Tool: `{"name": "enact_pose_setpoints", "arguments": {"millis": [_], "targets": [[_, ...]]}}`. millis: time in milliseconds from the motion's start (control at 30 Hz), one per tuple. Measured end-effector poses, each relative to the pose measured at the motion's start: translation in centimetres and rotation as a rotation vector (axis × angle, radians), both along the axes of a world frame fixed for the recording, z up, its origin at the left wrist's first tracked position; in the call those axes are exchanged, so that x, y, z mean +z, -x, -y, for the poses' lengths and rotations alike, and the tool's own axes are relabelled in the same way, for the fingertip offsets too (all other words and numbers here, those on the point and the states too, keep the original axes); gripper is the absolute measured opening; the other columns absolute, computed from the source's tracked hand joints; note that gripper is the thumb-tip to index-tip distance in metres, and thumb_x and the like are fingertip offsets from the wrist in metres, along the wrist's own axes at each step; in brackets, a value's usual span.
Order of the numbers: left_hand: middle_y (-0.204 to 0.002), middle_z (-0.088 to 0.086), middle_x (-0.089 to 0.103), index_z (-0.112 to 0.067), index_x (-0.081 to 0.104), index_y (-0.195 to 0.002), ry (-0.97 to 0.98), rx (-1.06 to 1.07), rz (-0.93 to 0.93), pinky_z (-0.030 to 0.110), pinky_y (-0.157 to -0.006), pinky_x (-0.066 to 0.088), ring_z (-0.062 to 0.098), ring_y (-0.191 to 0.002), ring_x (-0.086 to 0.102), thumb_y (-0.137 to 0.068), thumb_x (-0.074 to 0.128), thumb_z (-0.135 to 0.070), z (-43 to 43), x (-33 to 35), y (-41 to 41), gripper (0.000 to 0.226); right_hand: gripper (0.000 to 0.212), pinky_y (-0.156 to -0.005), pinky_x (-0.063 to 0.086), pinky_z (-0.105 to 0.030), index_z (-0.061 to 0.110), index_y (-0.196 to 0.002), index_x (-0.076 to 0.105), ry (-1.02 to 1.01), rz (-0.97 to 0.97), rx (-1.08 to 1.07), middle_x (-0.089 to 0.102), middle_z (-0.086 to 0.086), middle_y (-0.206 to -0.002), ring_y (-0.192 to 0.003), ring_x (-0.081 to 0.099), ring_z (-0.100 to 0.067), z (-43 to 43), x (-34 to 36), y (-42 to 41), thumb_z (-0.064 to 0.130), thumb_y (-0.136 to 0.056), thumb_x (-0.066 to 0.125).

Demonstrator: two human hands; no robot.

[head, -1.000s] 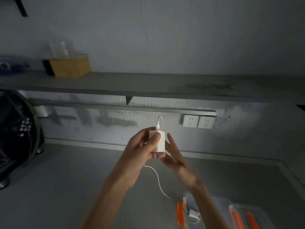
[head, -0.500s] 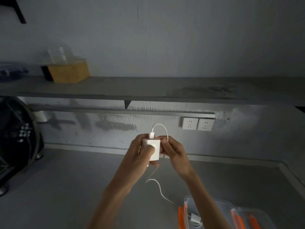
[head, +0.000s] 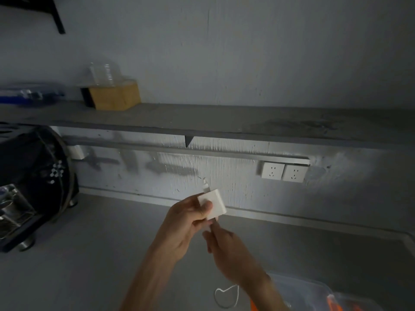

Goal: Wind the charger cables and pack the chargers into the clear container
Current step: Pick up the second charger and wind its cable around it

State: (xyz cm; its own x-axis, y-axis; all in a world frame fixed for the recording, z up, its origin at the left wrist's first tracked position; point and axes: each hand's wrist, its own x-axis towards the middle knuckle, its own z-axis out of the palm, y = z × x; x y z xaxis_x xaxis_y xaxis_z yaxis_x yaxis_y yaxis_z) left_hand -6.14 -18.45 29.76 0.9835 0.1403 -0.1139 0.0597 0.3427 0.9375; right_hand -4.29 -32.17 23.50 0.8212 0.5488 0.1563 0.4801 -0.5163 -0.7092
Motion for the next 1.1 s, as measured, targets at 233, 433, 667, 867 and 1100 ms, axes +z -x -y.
{"name": "enact_pose_setpoints", "arguments": {"millis": [233,433,667,867,1100], "targets": [[-0.060,-0.006,0.058,-0.018,0.074,-0.063,-0.254,0.115,-0.084,0.025,-0.062,0.039,0.012,-0.060,0.046,-0.078,0.078,-0.022,-0.7,-1.5,-0.4,0.016,0.036,-0.081,0.050,-0.029,0.043,-0.133,0.043,0.010,0.117,-0.002,0.071,0.007,-0.109,-0.089,0.067,-0.018,3.3,-1.0,3.1,0.035,-0.099,0.040],[-0.089,0.010,0.073,-0.011,0.075,-0.095,-0.419,0.117,-0.109,0.025,-0.061,0.058,0.015,-0.076,0.069,-0.085,0.074,-0.022,0.9,-2.7,-0.8,0.015,0.024,-0.054,0.050,-0.028,0.037,-0.110,0.059,0.189,0.500,-0.057,0.064,0.012,-0.086,-0.075,0.068,-0.014,5.9,2.4,3.7,0.041,-0.093,0.043],[-0.074,0.015,0.070,-0.013,0.074,-0.088,-0.613,-0.153,0.050,0.028,-0.060,0.046,0.012,-0.063,0.060,-0.083,0.068,-0.025,3.1,-2.3,1.0,0.015,0.008,-0.051,0.050,-0.030,0.029,-0.093,0.070,0.150,0.659,-0.053,0.065,0.010,-0.082,-0.071,0.064,-0.015,7.7,6.3,1.9,0.022,-0.089,0.069],[-0.085,0.021,0.067,-0.014,0.069,-0.090,-0.697,-0.268,0.074,0.033,-0.066,0.041,0.013,-0.070,0.057,-0.083,0.056,-0.024,3.8,-0.2,2.6,0.018,0.006,-0.056,0.051,-0.033,0.026,-0.092,0.074,-0.017,0.744,-0.029,0.067,0.007,-0.091,-0.074,0.063,-0.016,8.7,6.6,1.3,0.025,-0.089,0.069],[-0.105,0.007,0.063,-0.015,0.062,-0.110,-0.900,-0.230,0.109,0.047,-0.090,0.051,0.022,-0.097,0.064,-0.085,0.051,-0.022,4.3,1.3,5.1,0.029,0.012,-0.055,0.050,-0.035,0.021,-0.096,0.078,-0.015,0.899,0.032,0.071,0.002,-0.088,-0.070,0.062,-0.020,9.8,7.5,0.5,0.014,-0.087,0.074]]}}
